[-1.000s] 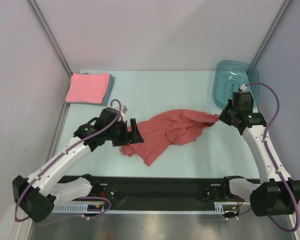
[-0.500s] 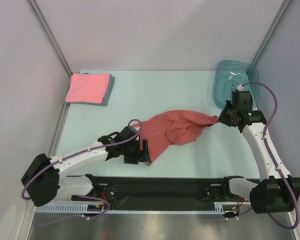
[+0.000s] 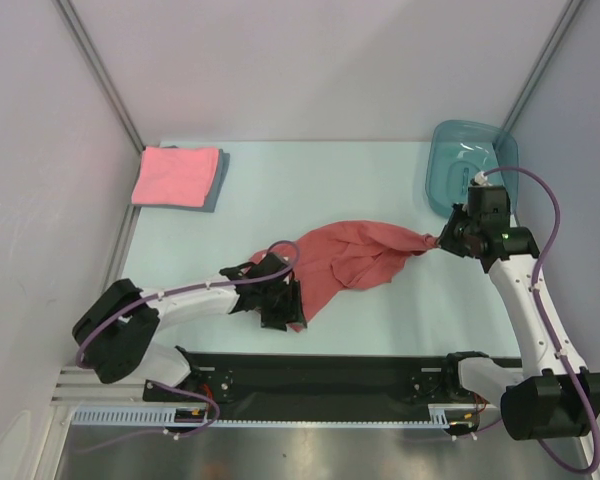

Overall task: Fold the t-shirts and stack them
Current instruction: Flatten the tshirt out

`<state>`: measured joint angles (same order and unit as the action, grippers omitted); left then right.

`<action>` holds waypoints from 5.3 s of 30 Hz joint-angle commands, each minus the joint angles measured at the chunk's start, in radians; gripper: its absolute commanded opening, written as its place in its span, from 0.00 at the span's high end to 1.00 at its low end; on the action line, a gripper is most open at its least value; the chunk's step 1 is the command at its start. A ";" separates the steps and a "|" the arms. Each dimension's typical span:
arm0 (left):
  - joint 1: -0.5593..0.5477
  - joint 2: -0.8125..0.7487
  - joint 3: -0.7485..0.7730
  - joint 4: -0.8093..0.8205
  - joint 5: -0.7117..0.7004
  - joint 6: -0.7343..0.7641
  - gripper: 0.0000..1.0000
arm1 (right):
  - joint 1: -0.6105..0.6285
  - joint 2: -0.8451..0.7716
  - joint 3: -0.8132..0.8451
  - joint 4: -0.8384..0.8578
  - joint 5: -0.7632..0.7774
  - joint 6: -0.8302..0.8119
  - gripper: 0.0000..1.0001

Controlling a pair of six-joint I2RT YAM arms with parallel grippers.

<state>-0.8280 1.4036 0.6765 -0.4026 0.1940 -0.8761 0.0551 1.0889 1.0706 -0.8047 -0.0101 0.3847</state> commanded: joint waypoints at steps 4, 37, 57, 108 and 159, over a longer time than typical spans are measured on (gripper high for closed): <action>-0.008 0.070 0.063 0.081 0.015 -0.023 0.41 | 0.003 -0.014 0.005 -0.016 -0.016 -0.027 1.00; 0.257 -0.448 0.882 -0.711 -0.487 0.331 1.00 | -0.009 0.121 0.383 -0.086 -0.155 -0.001 1.00; 0.257 -0.344 1.511 -0.745 -0.444 0.460 1.00 | 0.008 0.062 0.871 -0.197 -0.271 0.109 1.00; 0.257 -0.565 1.114 -0.673 -0.524 0.384 1.00 | 0.002 -0.213 0.766 -0.432 -0.115 0.223 1.00; 0.257 -0.753 0.296 -0.639 -0.392 0.166 1.00 | 0.844 0.260 -0.001 -0.370 0.212 0.265 0.60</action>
<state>-0.5774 0.6586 0.9768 -1.0779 -0.2207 -0.7074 0.8291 1.3663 1.0409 -1.0641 0.1017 0.5102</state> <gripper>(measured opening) 0.018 0.386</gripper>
